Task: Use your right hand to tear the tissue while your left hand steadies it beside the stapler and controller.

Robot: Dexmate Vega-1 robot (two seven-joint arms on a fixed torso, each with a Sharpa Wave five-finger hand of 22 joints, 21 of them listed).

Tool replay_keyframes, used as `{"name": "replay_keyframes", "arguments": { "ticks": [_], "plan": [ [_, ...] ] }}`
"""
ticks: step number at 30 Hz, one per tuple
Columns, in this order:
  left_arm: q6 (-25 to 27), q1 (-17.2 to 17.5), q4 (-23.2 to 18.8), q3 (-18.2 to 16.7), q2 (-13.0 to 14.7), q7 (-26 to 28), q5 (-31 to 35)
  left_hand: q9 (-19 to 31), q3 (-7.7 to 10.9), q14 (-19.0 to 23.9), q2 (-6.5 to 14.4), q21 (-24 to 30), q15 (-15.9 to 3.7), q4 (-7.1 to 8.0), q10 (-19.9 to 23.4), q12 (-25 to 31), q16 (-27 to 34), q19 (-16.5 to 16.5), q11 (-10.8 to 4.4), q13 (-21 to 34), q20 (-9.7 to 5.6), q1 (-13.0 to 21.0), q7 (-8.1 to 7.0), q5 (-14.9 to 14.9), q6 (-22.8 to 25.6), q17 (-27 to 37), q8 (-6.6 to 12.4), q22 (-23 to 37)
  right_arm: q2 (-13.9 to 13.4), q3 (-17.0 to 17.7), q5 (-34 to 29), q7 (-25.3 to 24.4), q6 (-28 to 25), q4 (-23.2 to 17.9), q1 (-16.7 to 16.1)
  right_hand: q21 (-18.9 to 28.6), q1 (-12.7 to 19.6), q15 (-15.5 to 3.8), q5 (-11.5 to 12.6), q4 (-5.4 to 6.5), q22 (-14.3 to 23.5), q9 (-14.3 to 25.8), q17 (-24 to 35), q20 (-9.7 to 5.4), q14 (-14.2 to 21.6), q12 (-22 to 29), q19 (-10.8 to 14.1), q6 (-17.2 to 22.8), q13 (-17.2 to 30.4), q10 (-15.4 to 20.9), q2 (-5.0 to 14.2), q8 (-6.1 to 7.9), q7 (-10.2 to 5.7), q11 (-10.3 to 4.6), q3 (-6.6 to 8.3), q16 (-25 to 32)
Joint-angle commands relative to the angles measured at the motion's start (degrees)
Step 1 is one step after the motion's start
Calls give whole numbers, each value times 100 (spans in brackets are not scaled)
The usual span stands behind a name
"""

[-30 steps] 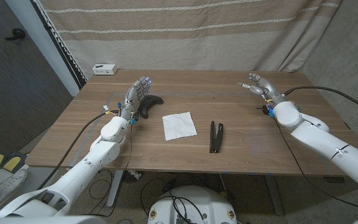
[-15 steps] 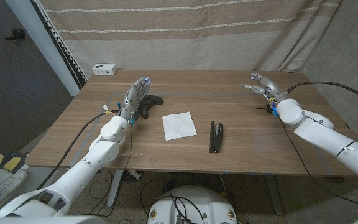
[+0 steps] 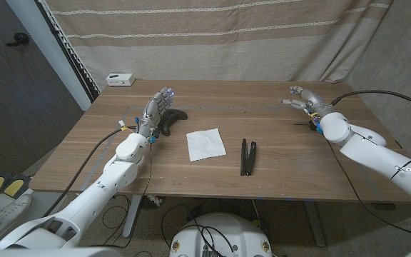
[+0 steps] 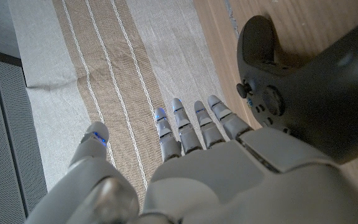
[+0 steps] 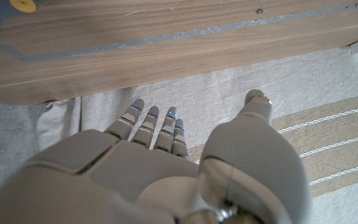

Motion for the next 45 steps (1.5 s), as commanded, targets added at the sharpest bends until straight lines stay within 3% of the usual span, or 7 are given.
{"name": "replay_keyframes", "arguments": {
  "ticks": [1,4,8,11,22,35,45],
  "plan": [
    [-31,33,-44,-8,28,27,27,7,20,-6,-11,16,-822,24,50,27,28,-23,5,21,-86,65,32,6,68,23,30,28,-189,-76,-202,126,-284,-146,21,47,96,-631,25,-14,12,21,7,-12,68,38,100,67,21,41,11,44,-12,-25,24,28],
    [-33,57,-68,-9,35,37,29,7,20,-6,-10,17,-825,24,46,24,28,-22,6,20,-86,67,28,5,66,23,28,28,-239,-96,-275,143,-391,-205,22,59,126,-673,31,-22,12,25,6,-49,97,38,139,57,23,43,7,37,11,-33,27,32],
    [-31,88,-96,-14,39,48,22,7,20,-4,-9,18,-820,24,50,24,29,-22,0,20,-86,70,26,3,70,22,27,28,-295,-106,-332,171,-462,-252,10,65,211,-658,56,-20,12,44,8,-78,194,-5,208,-411,33,-54,-13,-136,304,19,16,30],
    [-29,105,-109,-17,38,61,19,6,21,-3,-8,18,-821,24,46,21,29,-23,7,20,-87,72,28,3,67,22,23,28,-343,-110,-365,214,-524,-300,8,66,218,-672,60,-14,12,49,11,-76,217,-13,222,-455,35,-73,-10,-142,335,40,14,34],
    [-116,98,-32,-31,-4,35,-1,6,21,-6,-6,18,-820,24,39,15,28,-26,36,20,-90,80,31,0,101,22,29,28,-440,-192,-485,423,-851,-411,103,90,318,-794,86,-16,13,66,17,-42,356,-17,336,-363,53,-98,32,-79,159,-52,39,61],
    [-206,70,129,-77,-2,-92,-82,5,19,-12,-4,21,-816,27,35,9,25,-26,33,20,-92,86,56,-7,169,22,45,28,-358,-366,-640,474,-1173,-366,258,89,370,-820,102,20,17,86,30,-40,442,65,421,186,123,10,57,134,-138,-50,32,58],
    [-258,95,141,-75,17,-197,-114,4,19,-20,-2,23,-813,27,35,5,22,-28,40,20,-99,97,12,-14,277,22,74,28,-373,-580,-797,722,-1376,-356,455,98,291,-873,102,90,24,91,56,-3,459,128,489,161,176,95,61,104,-150,-33,-13,61]
  ]
}}
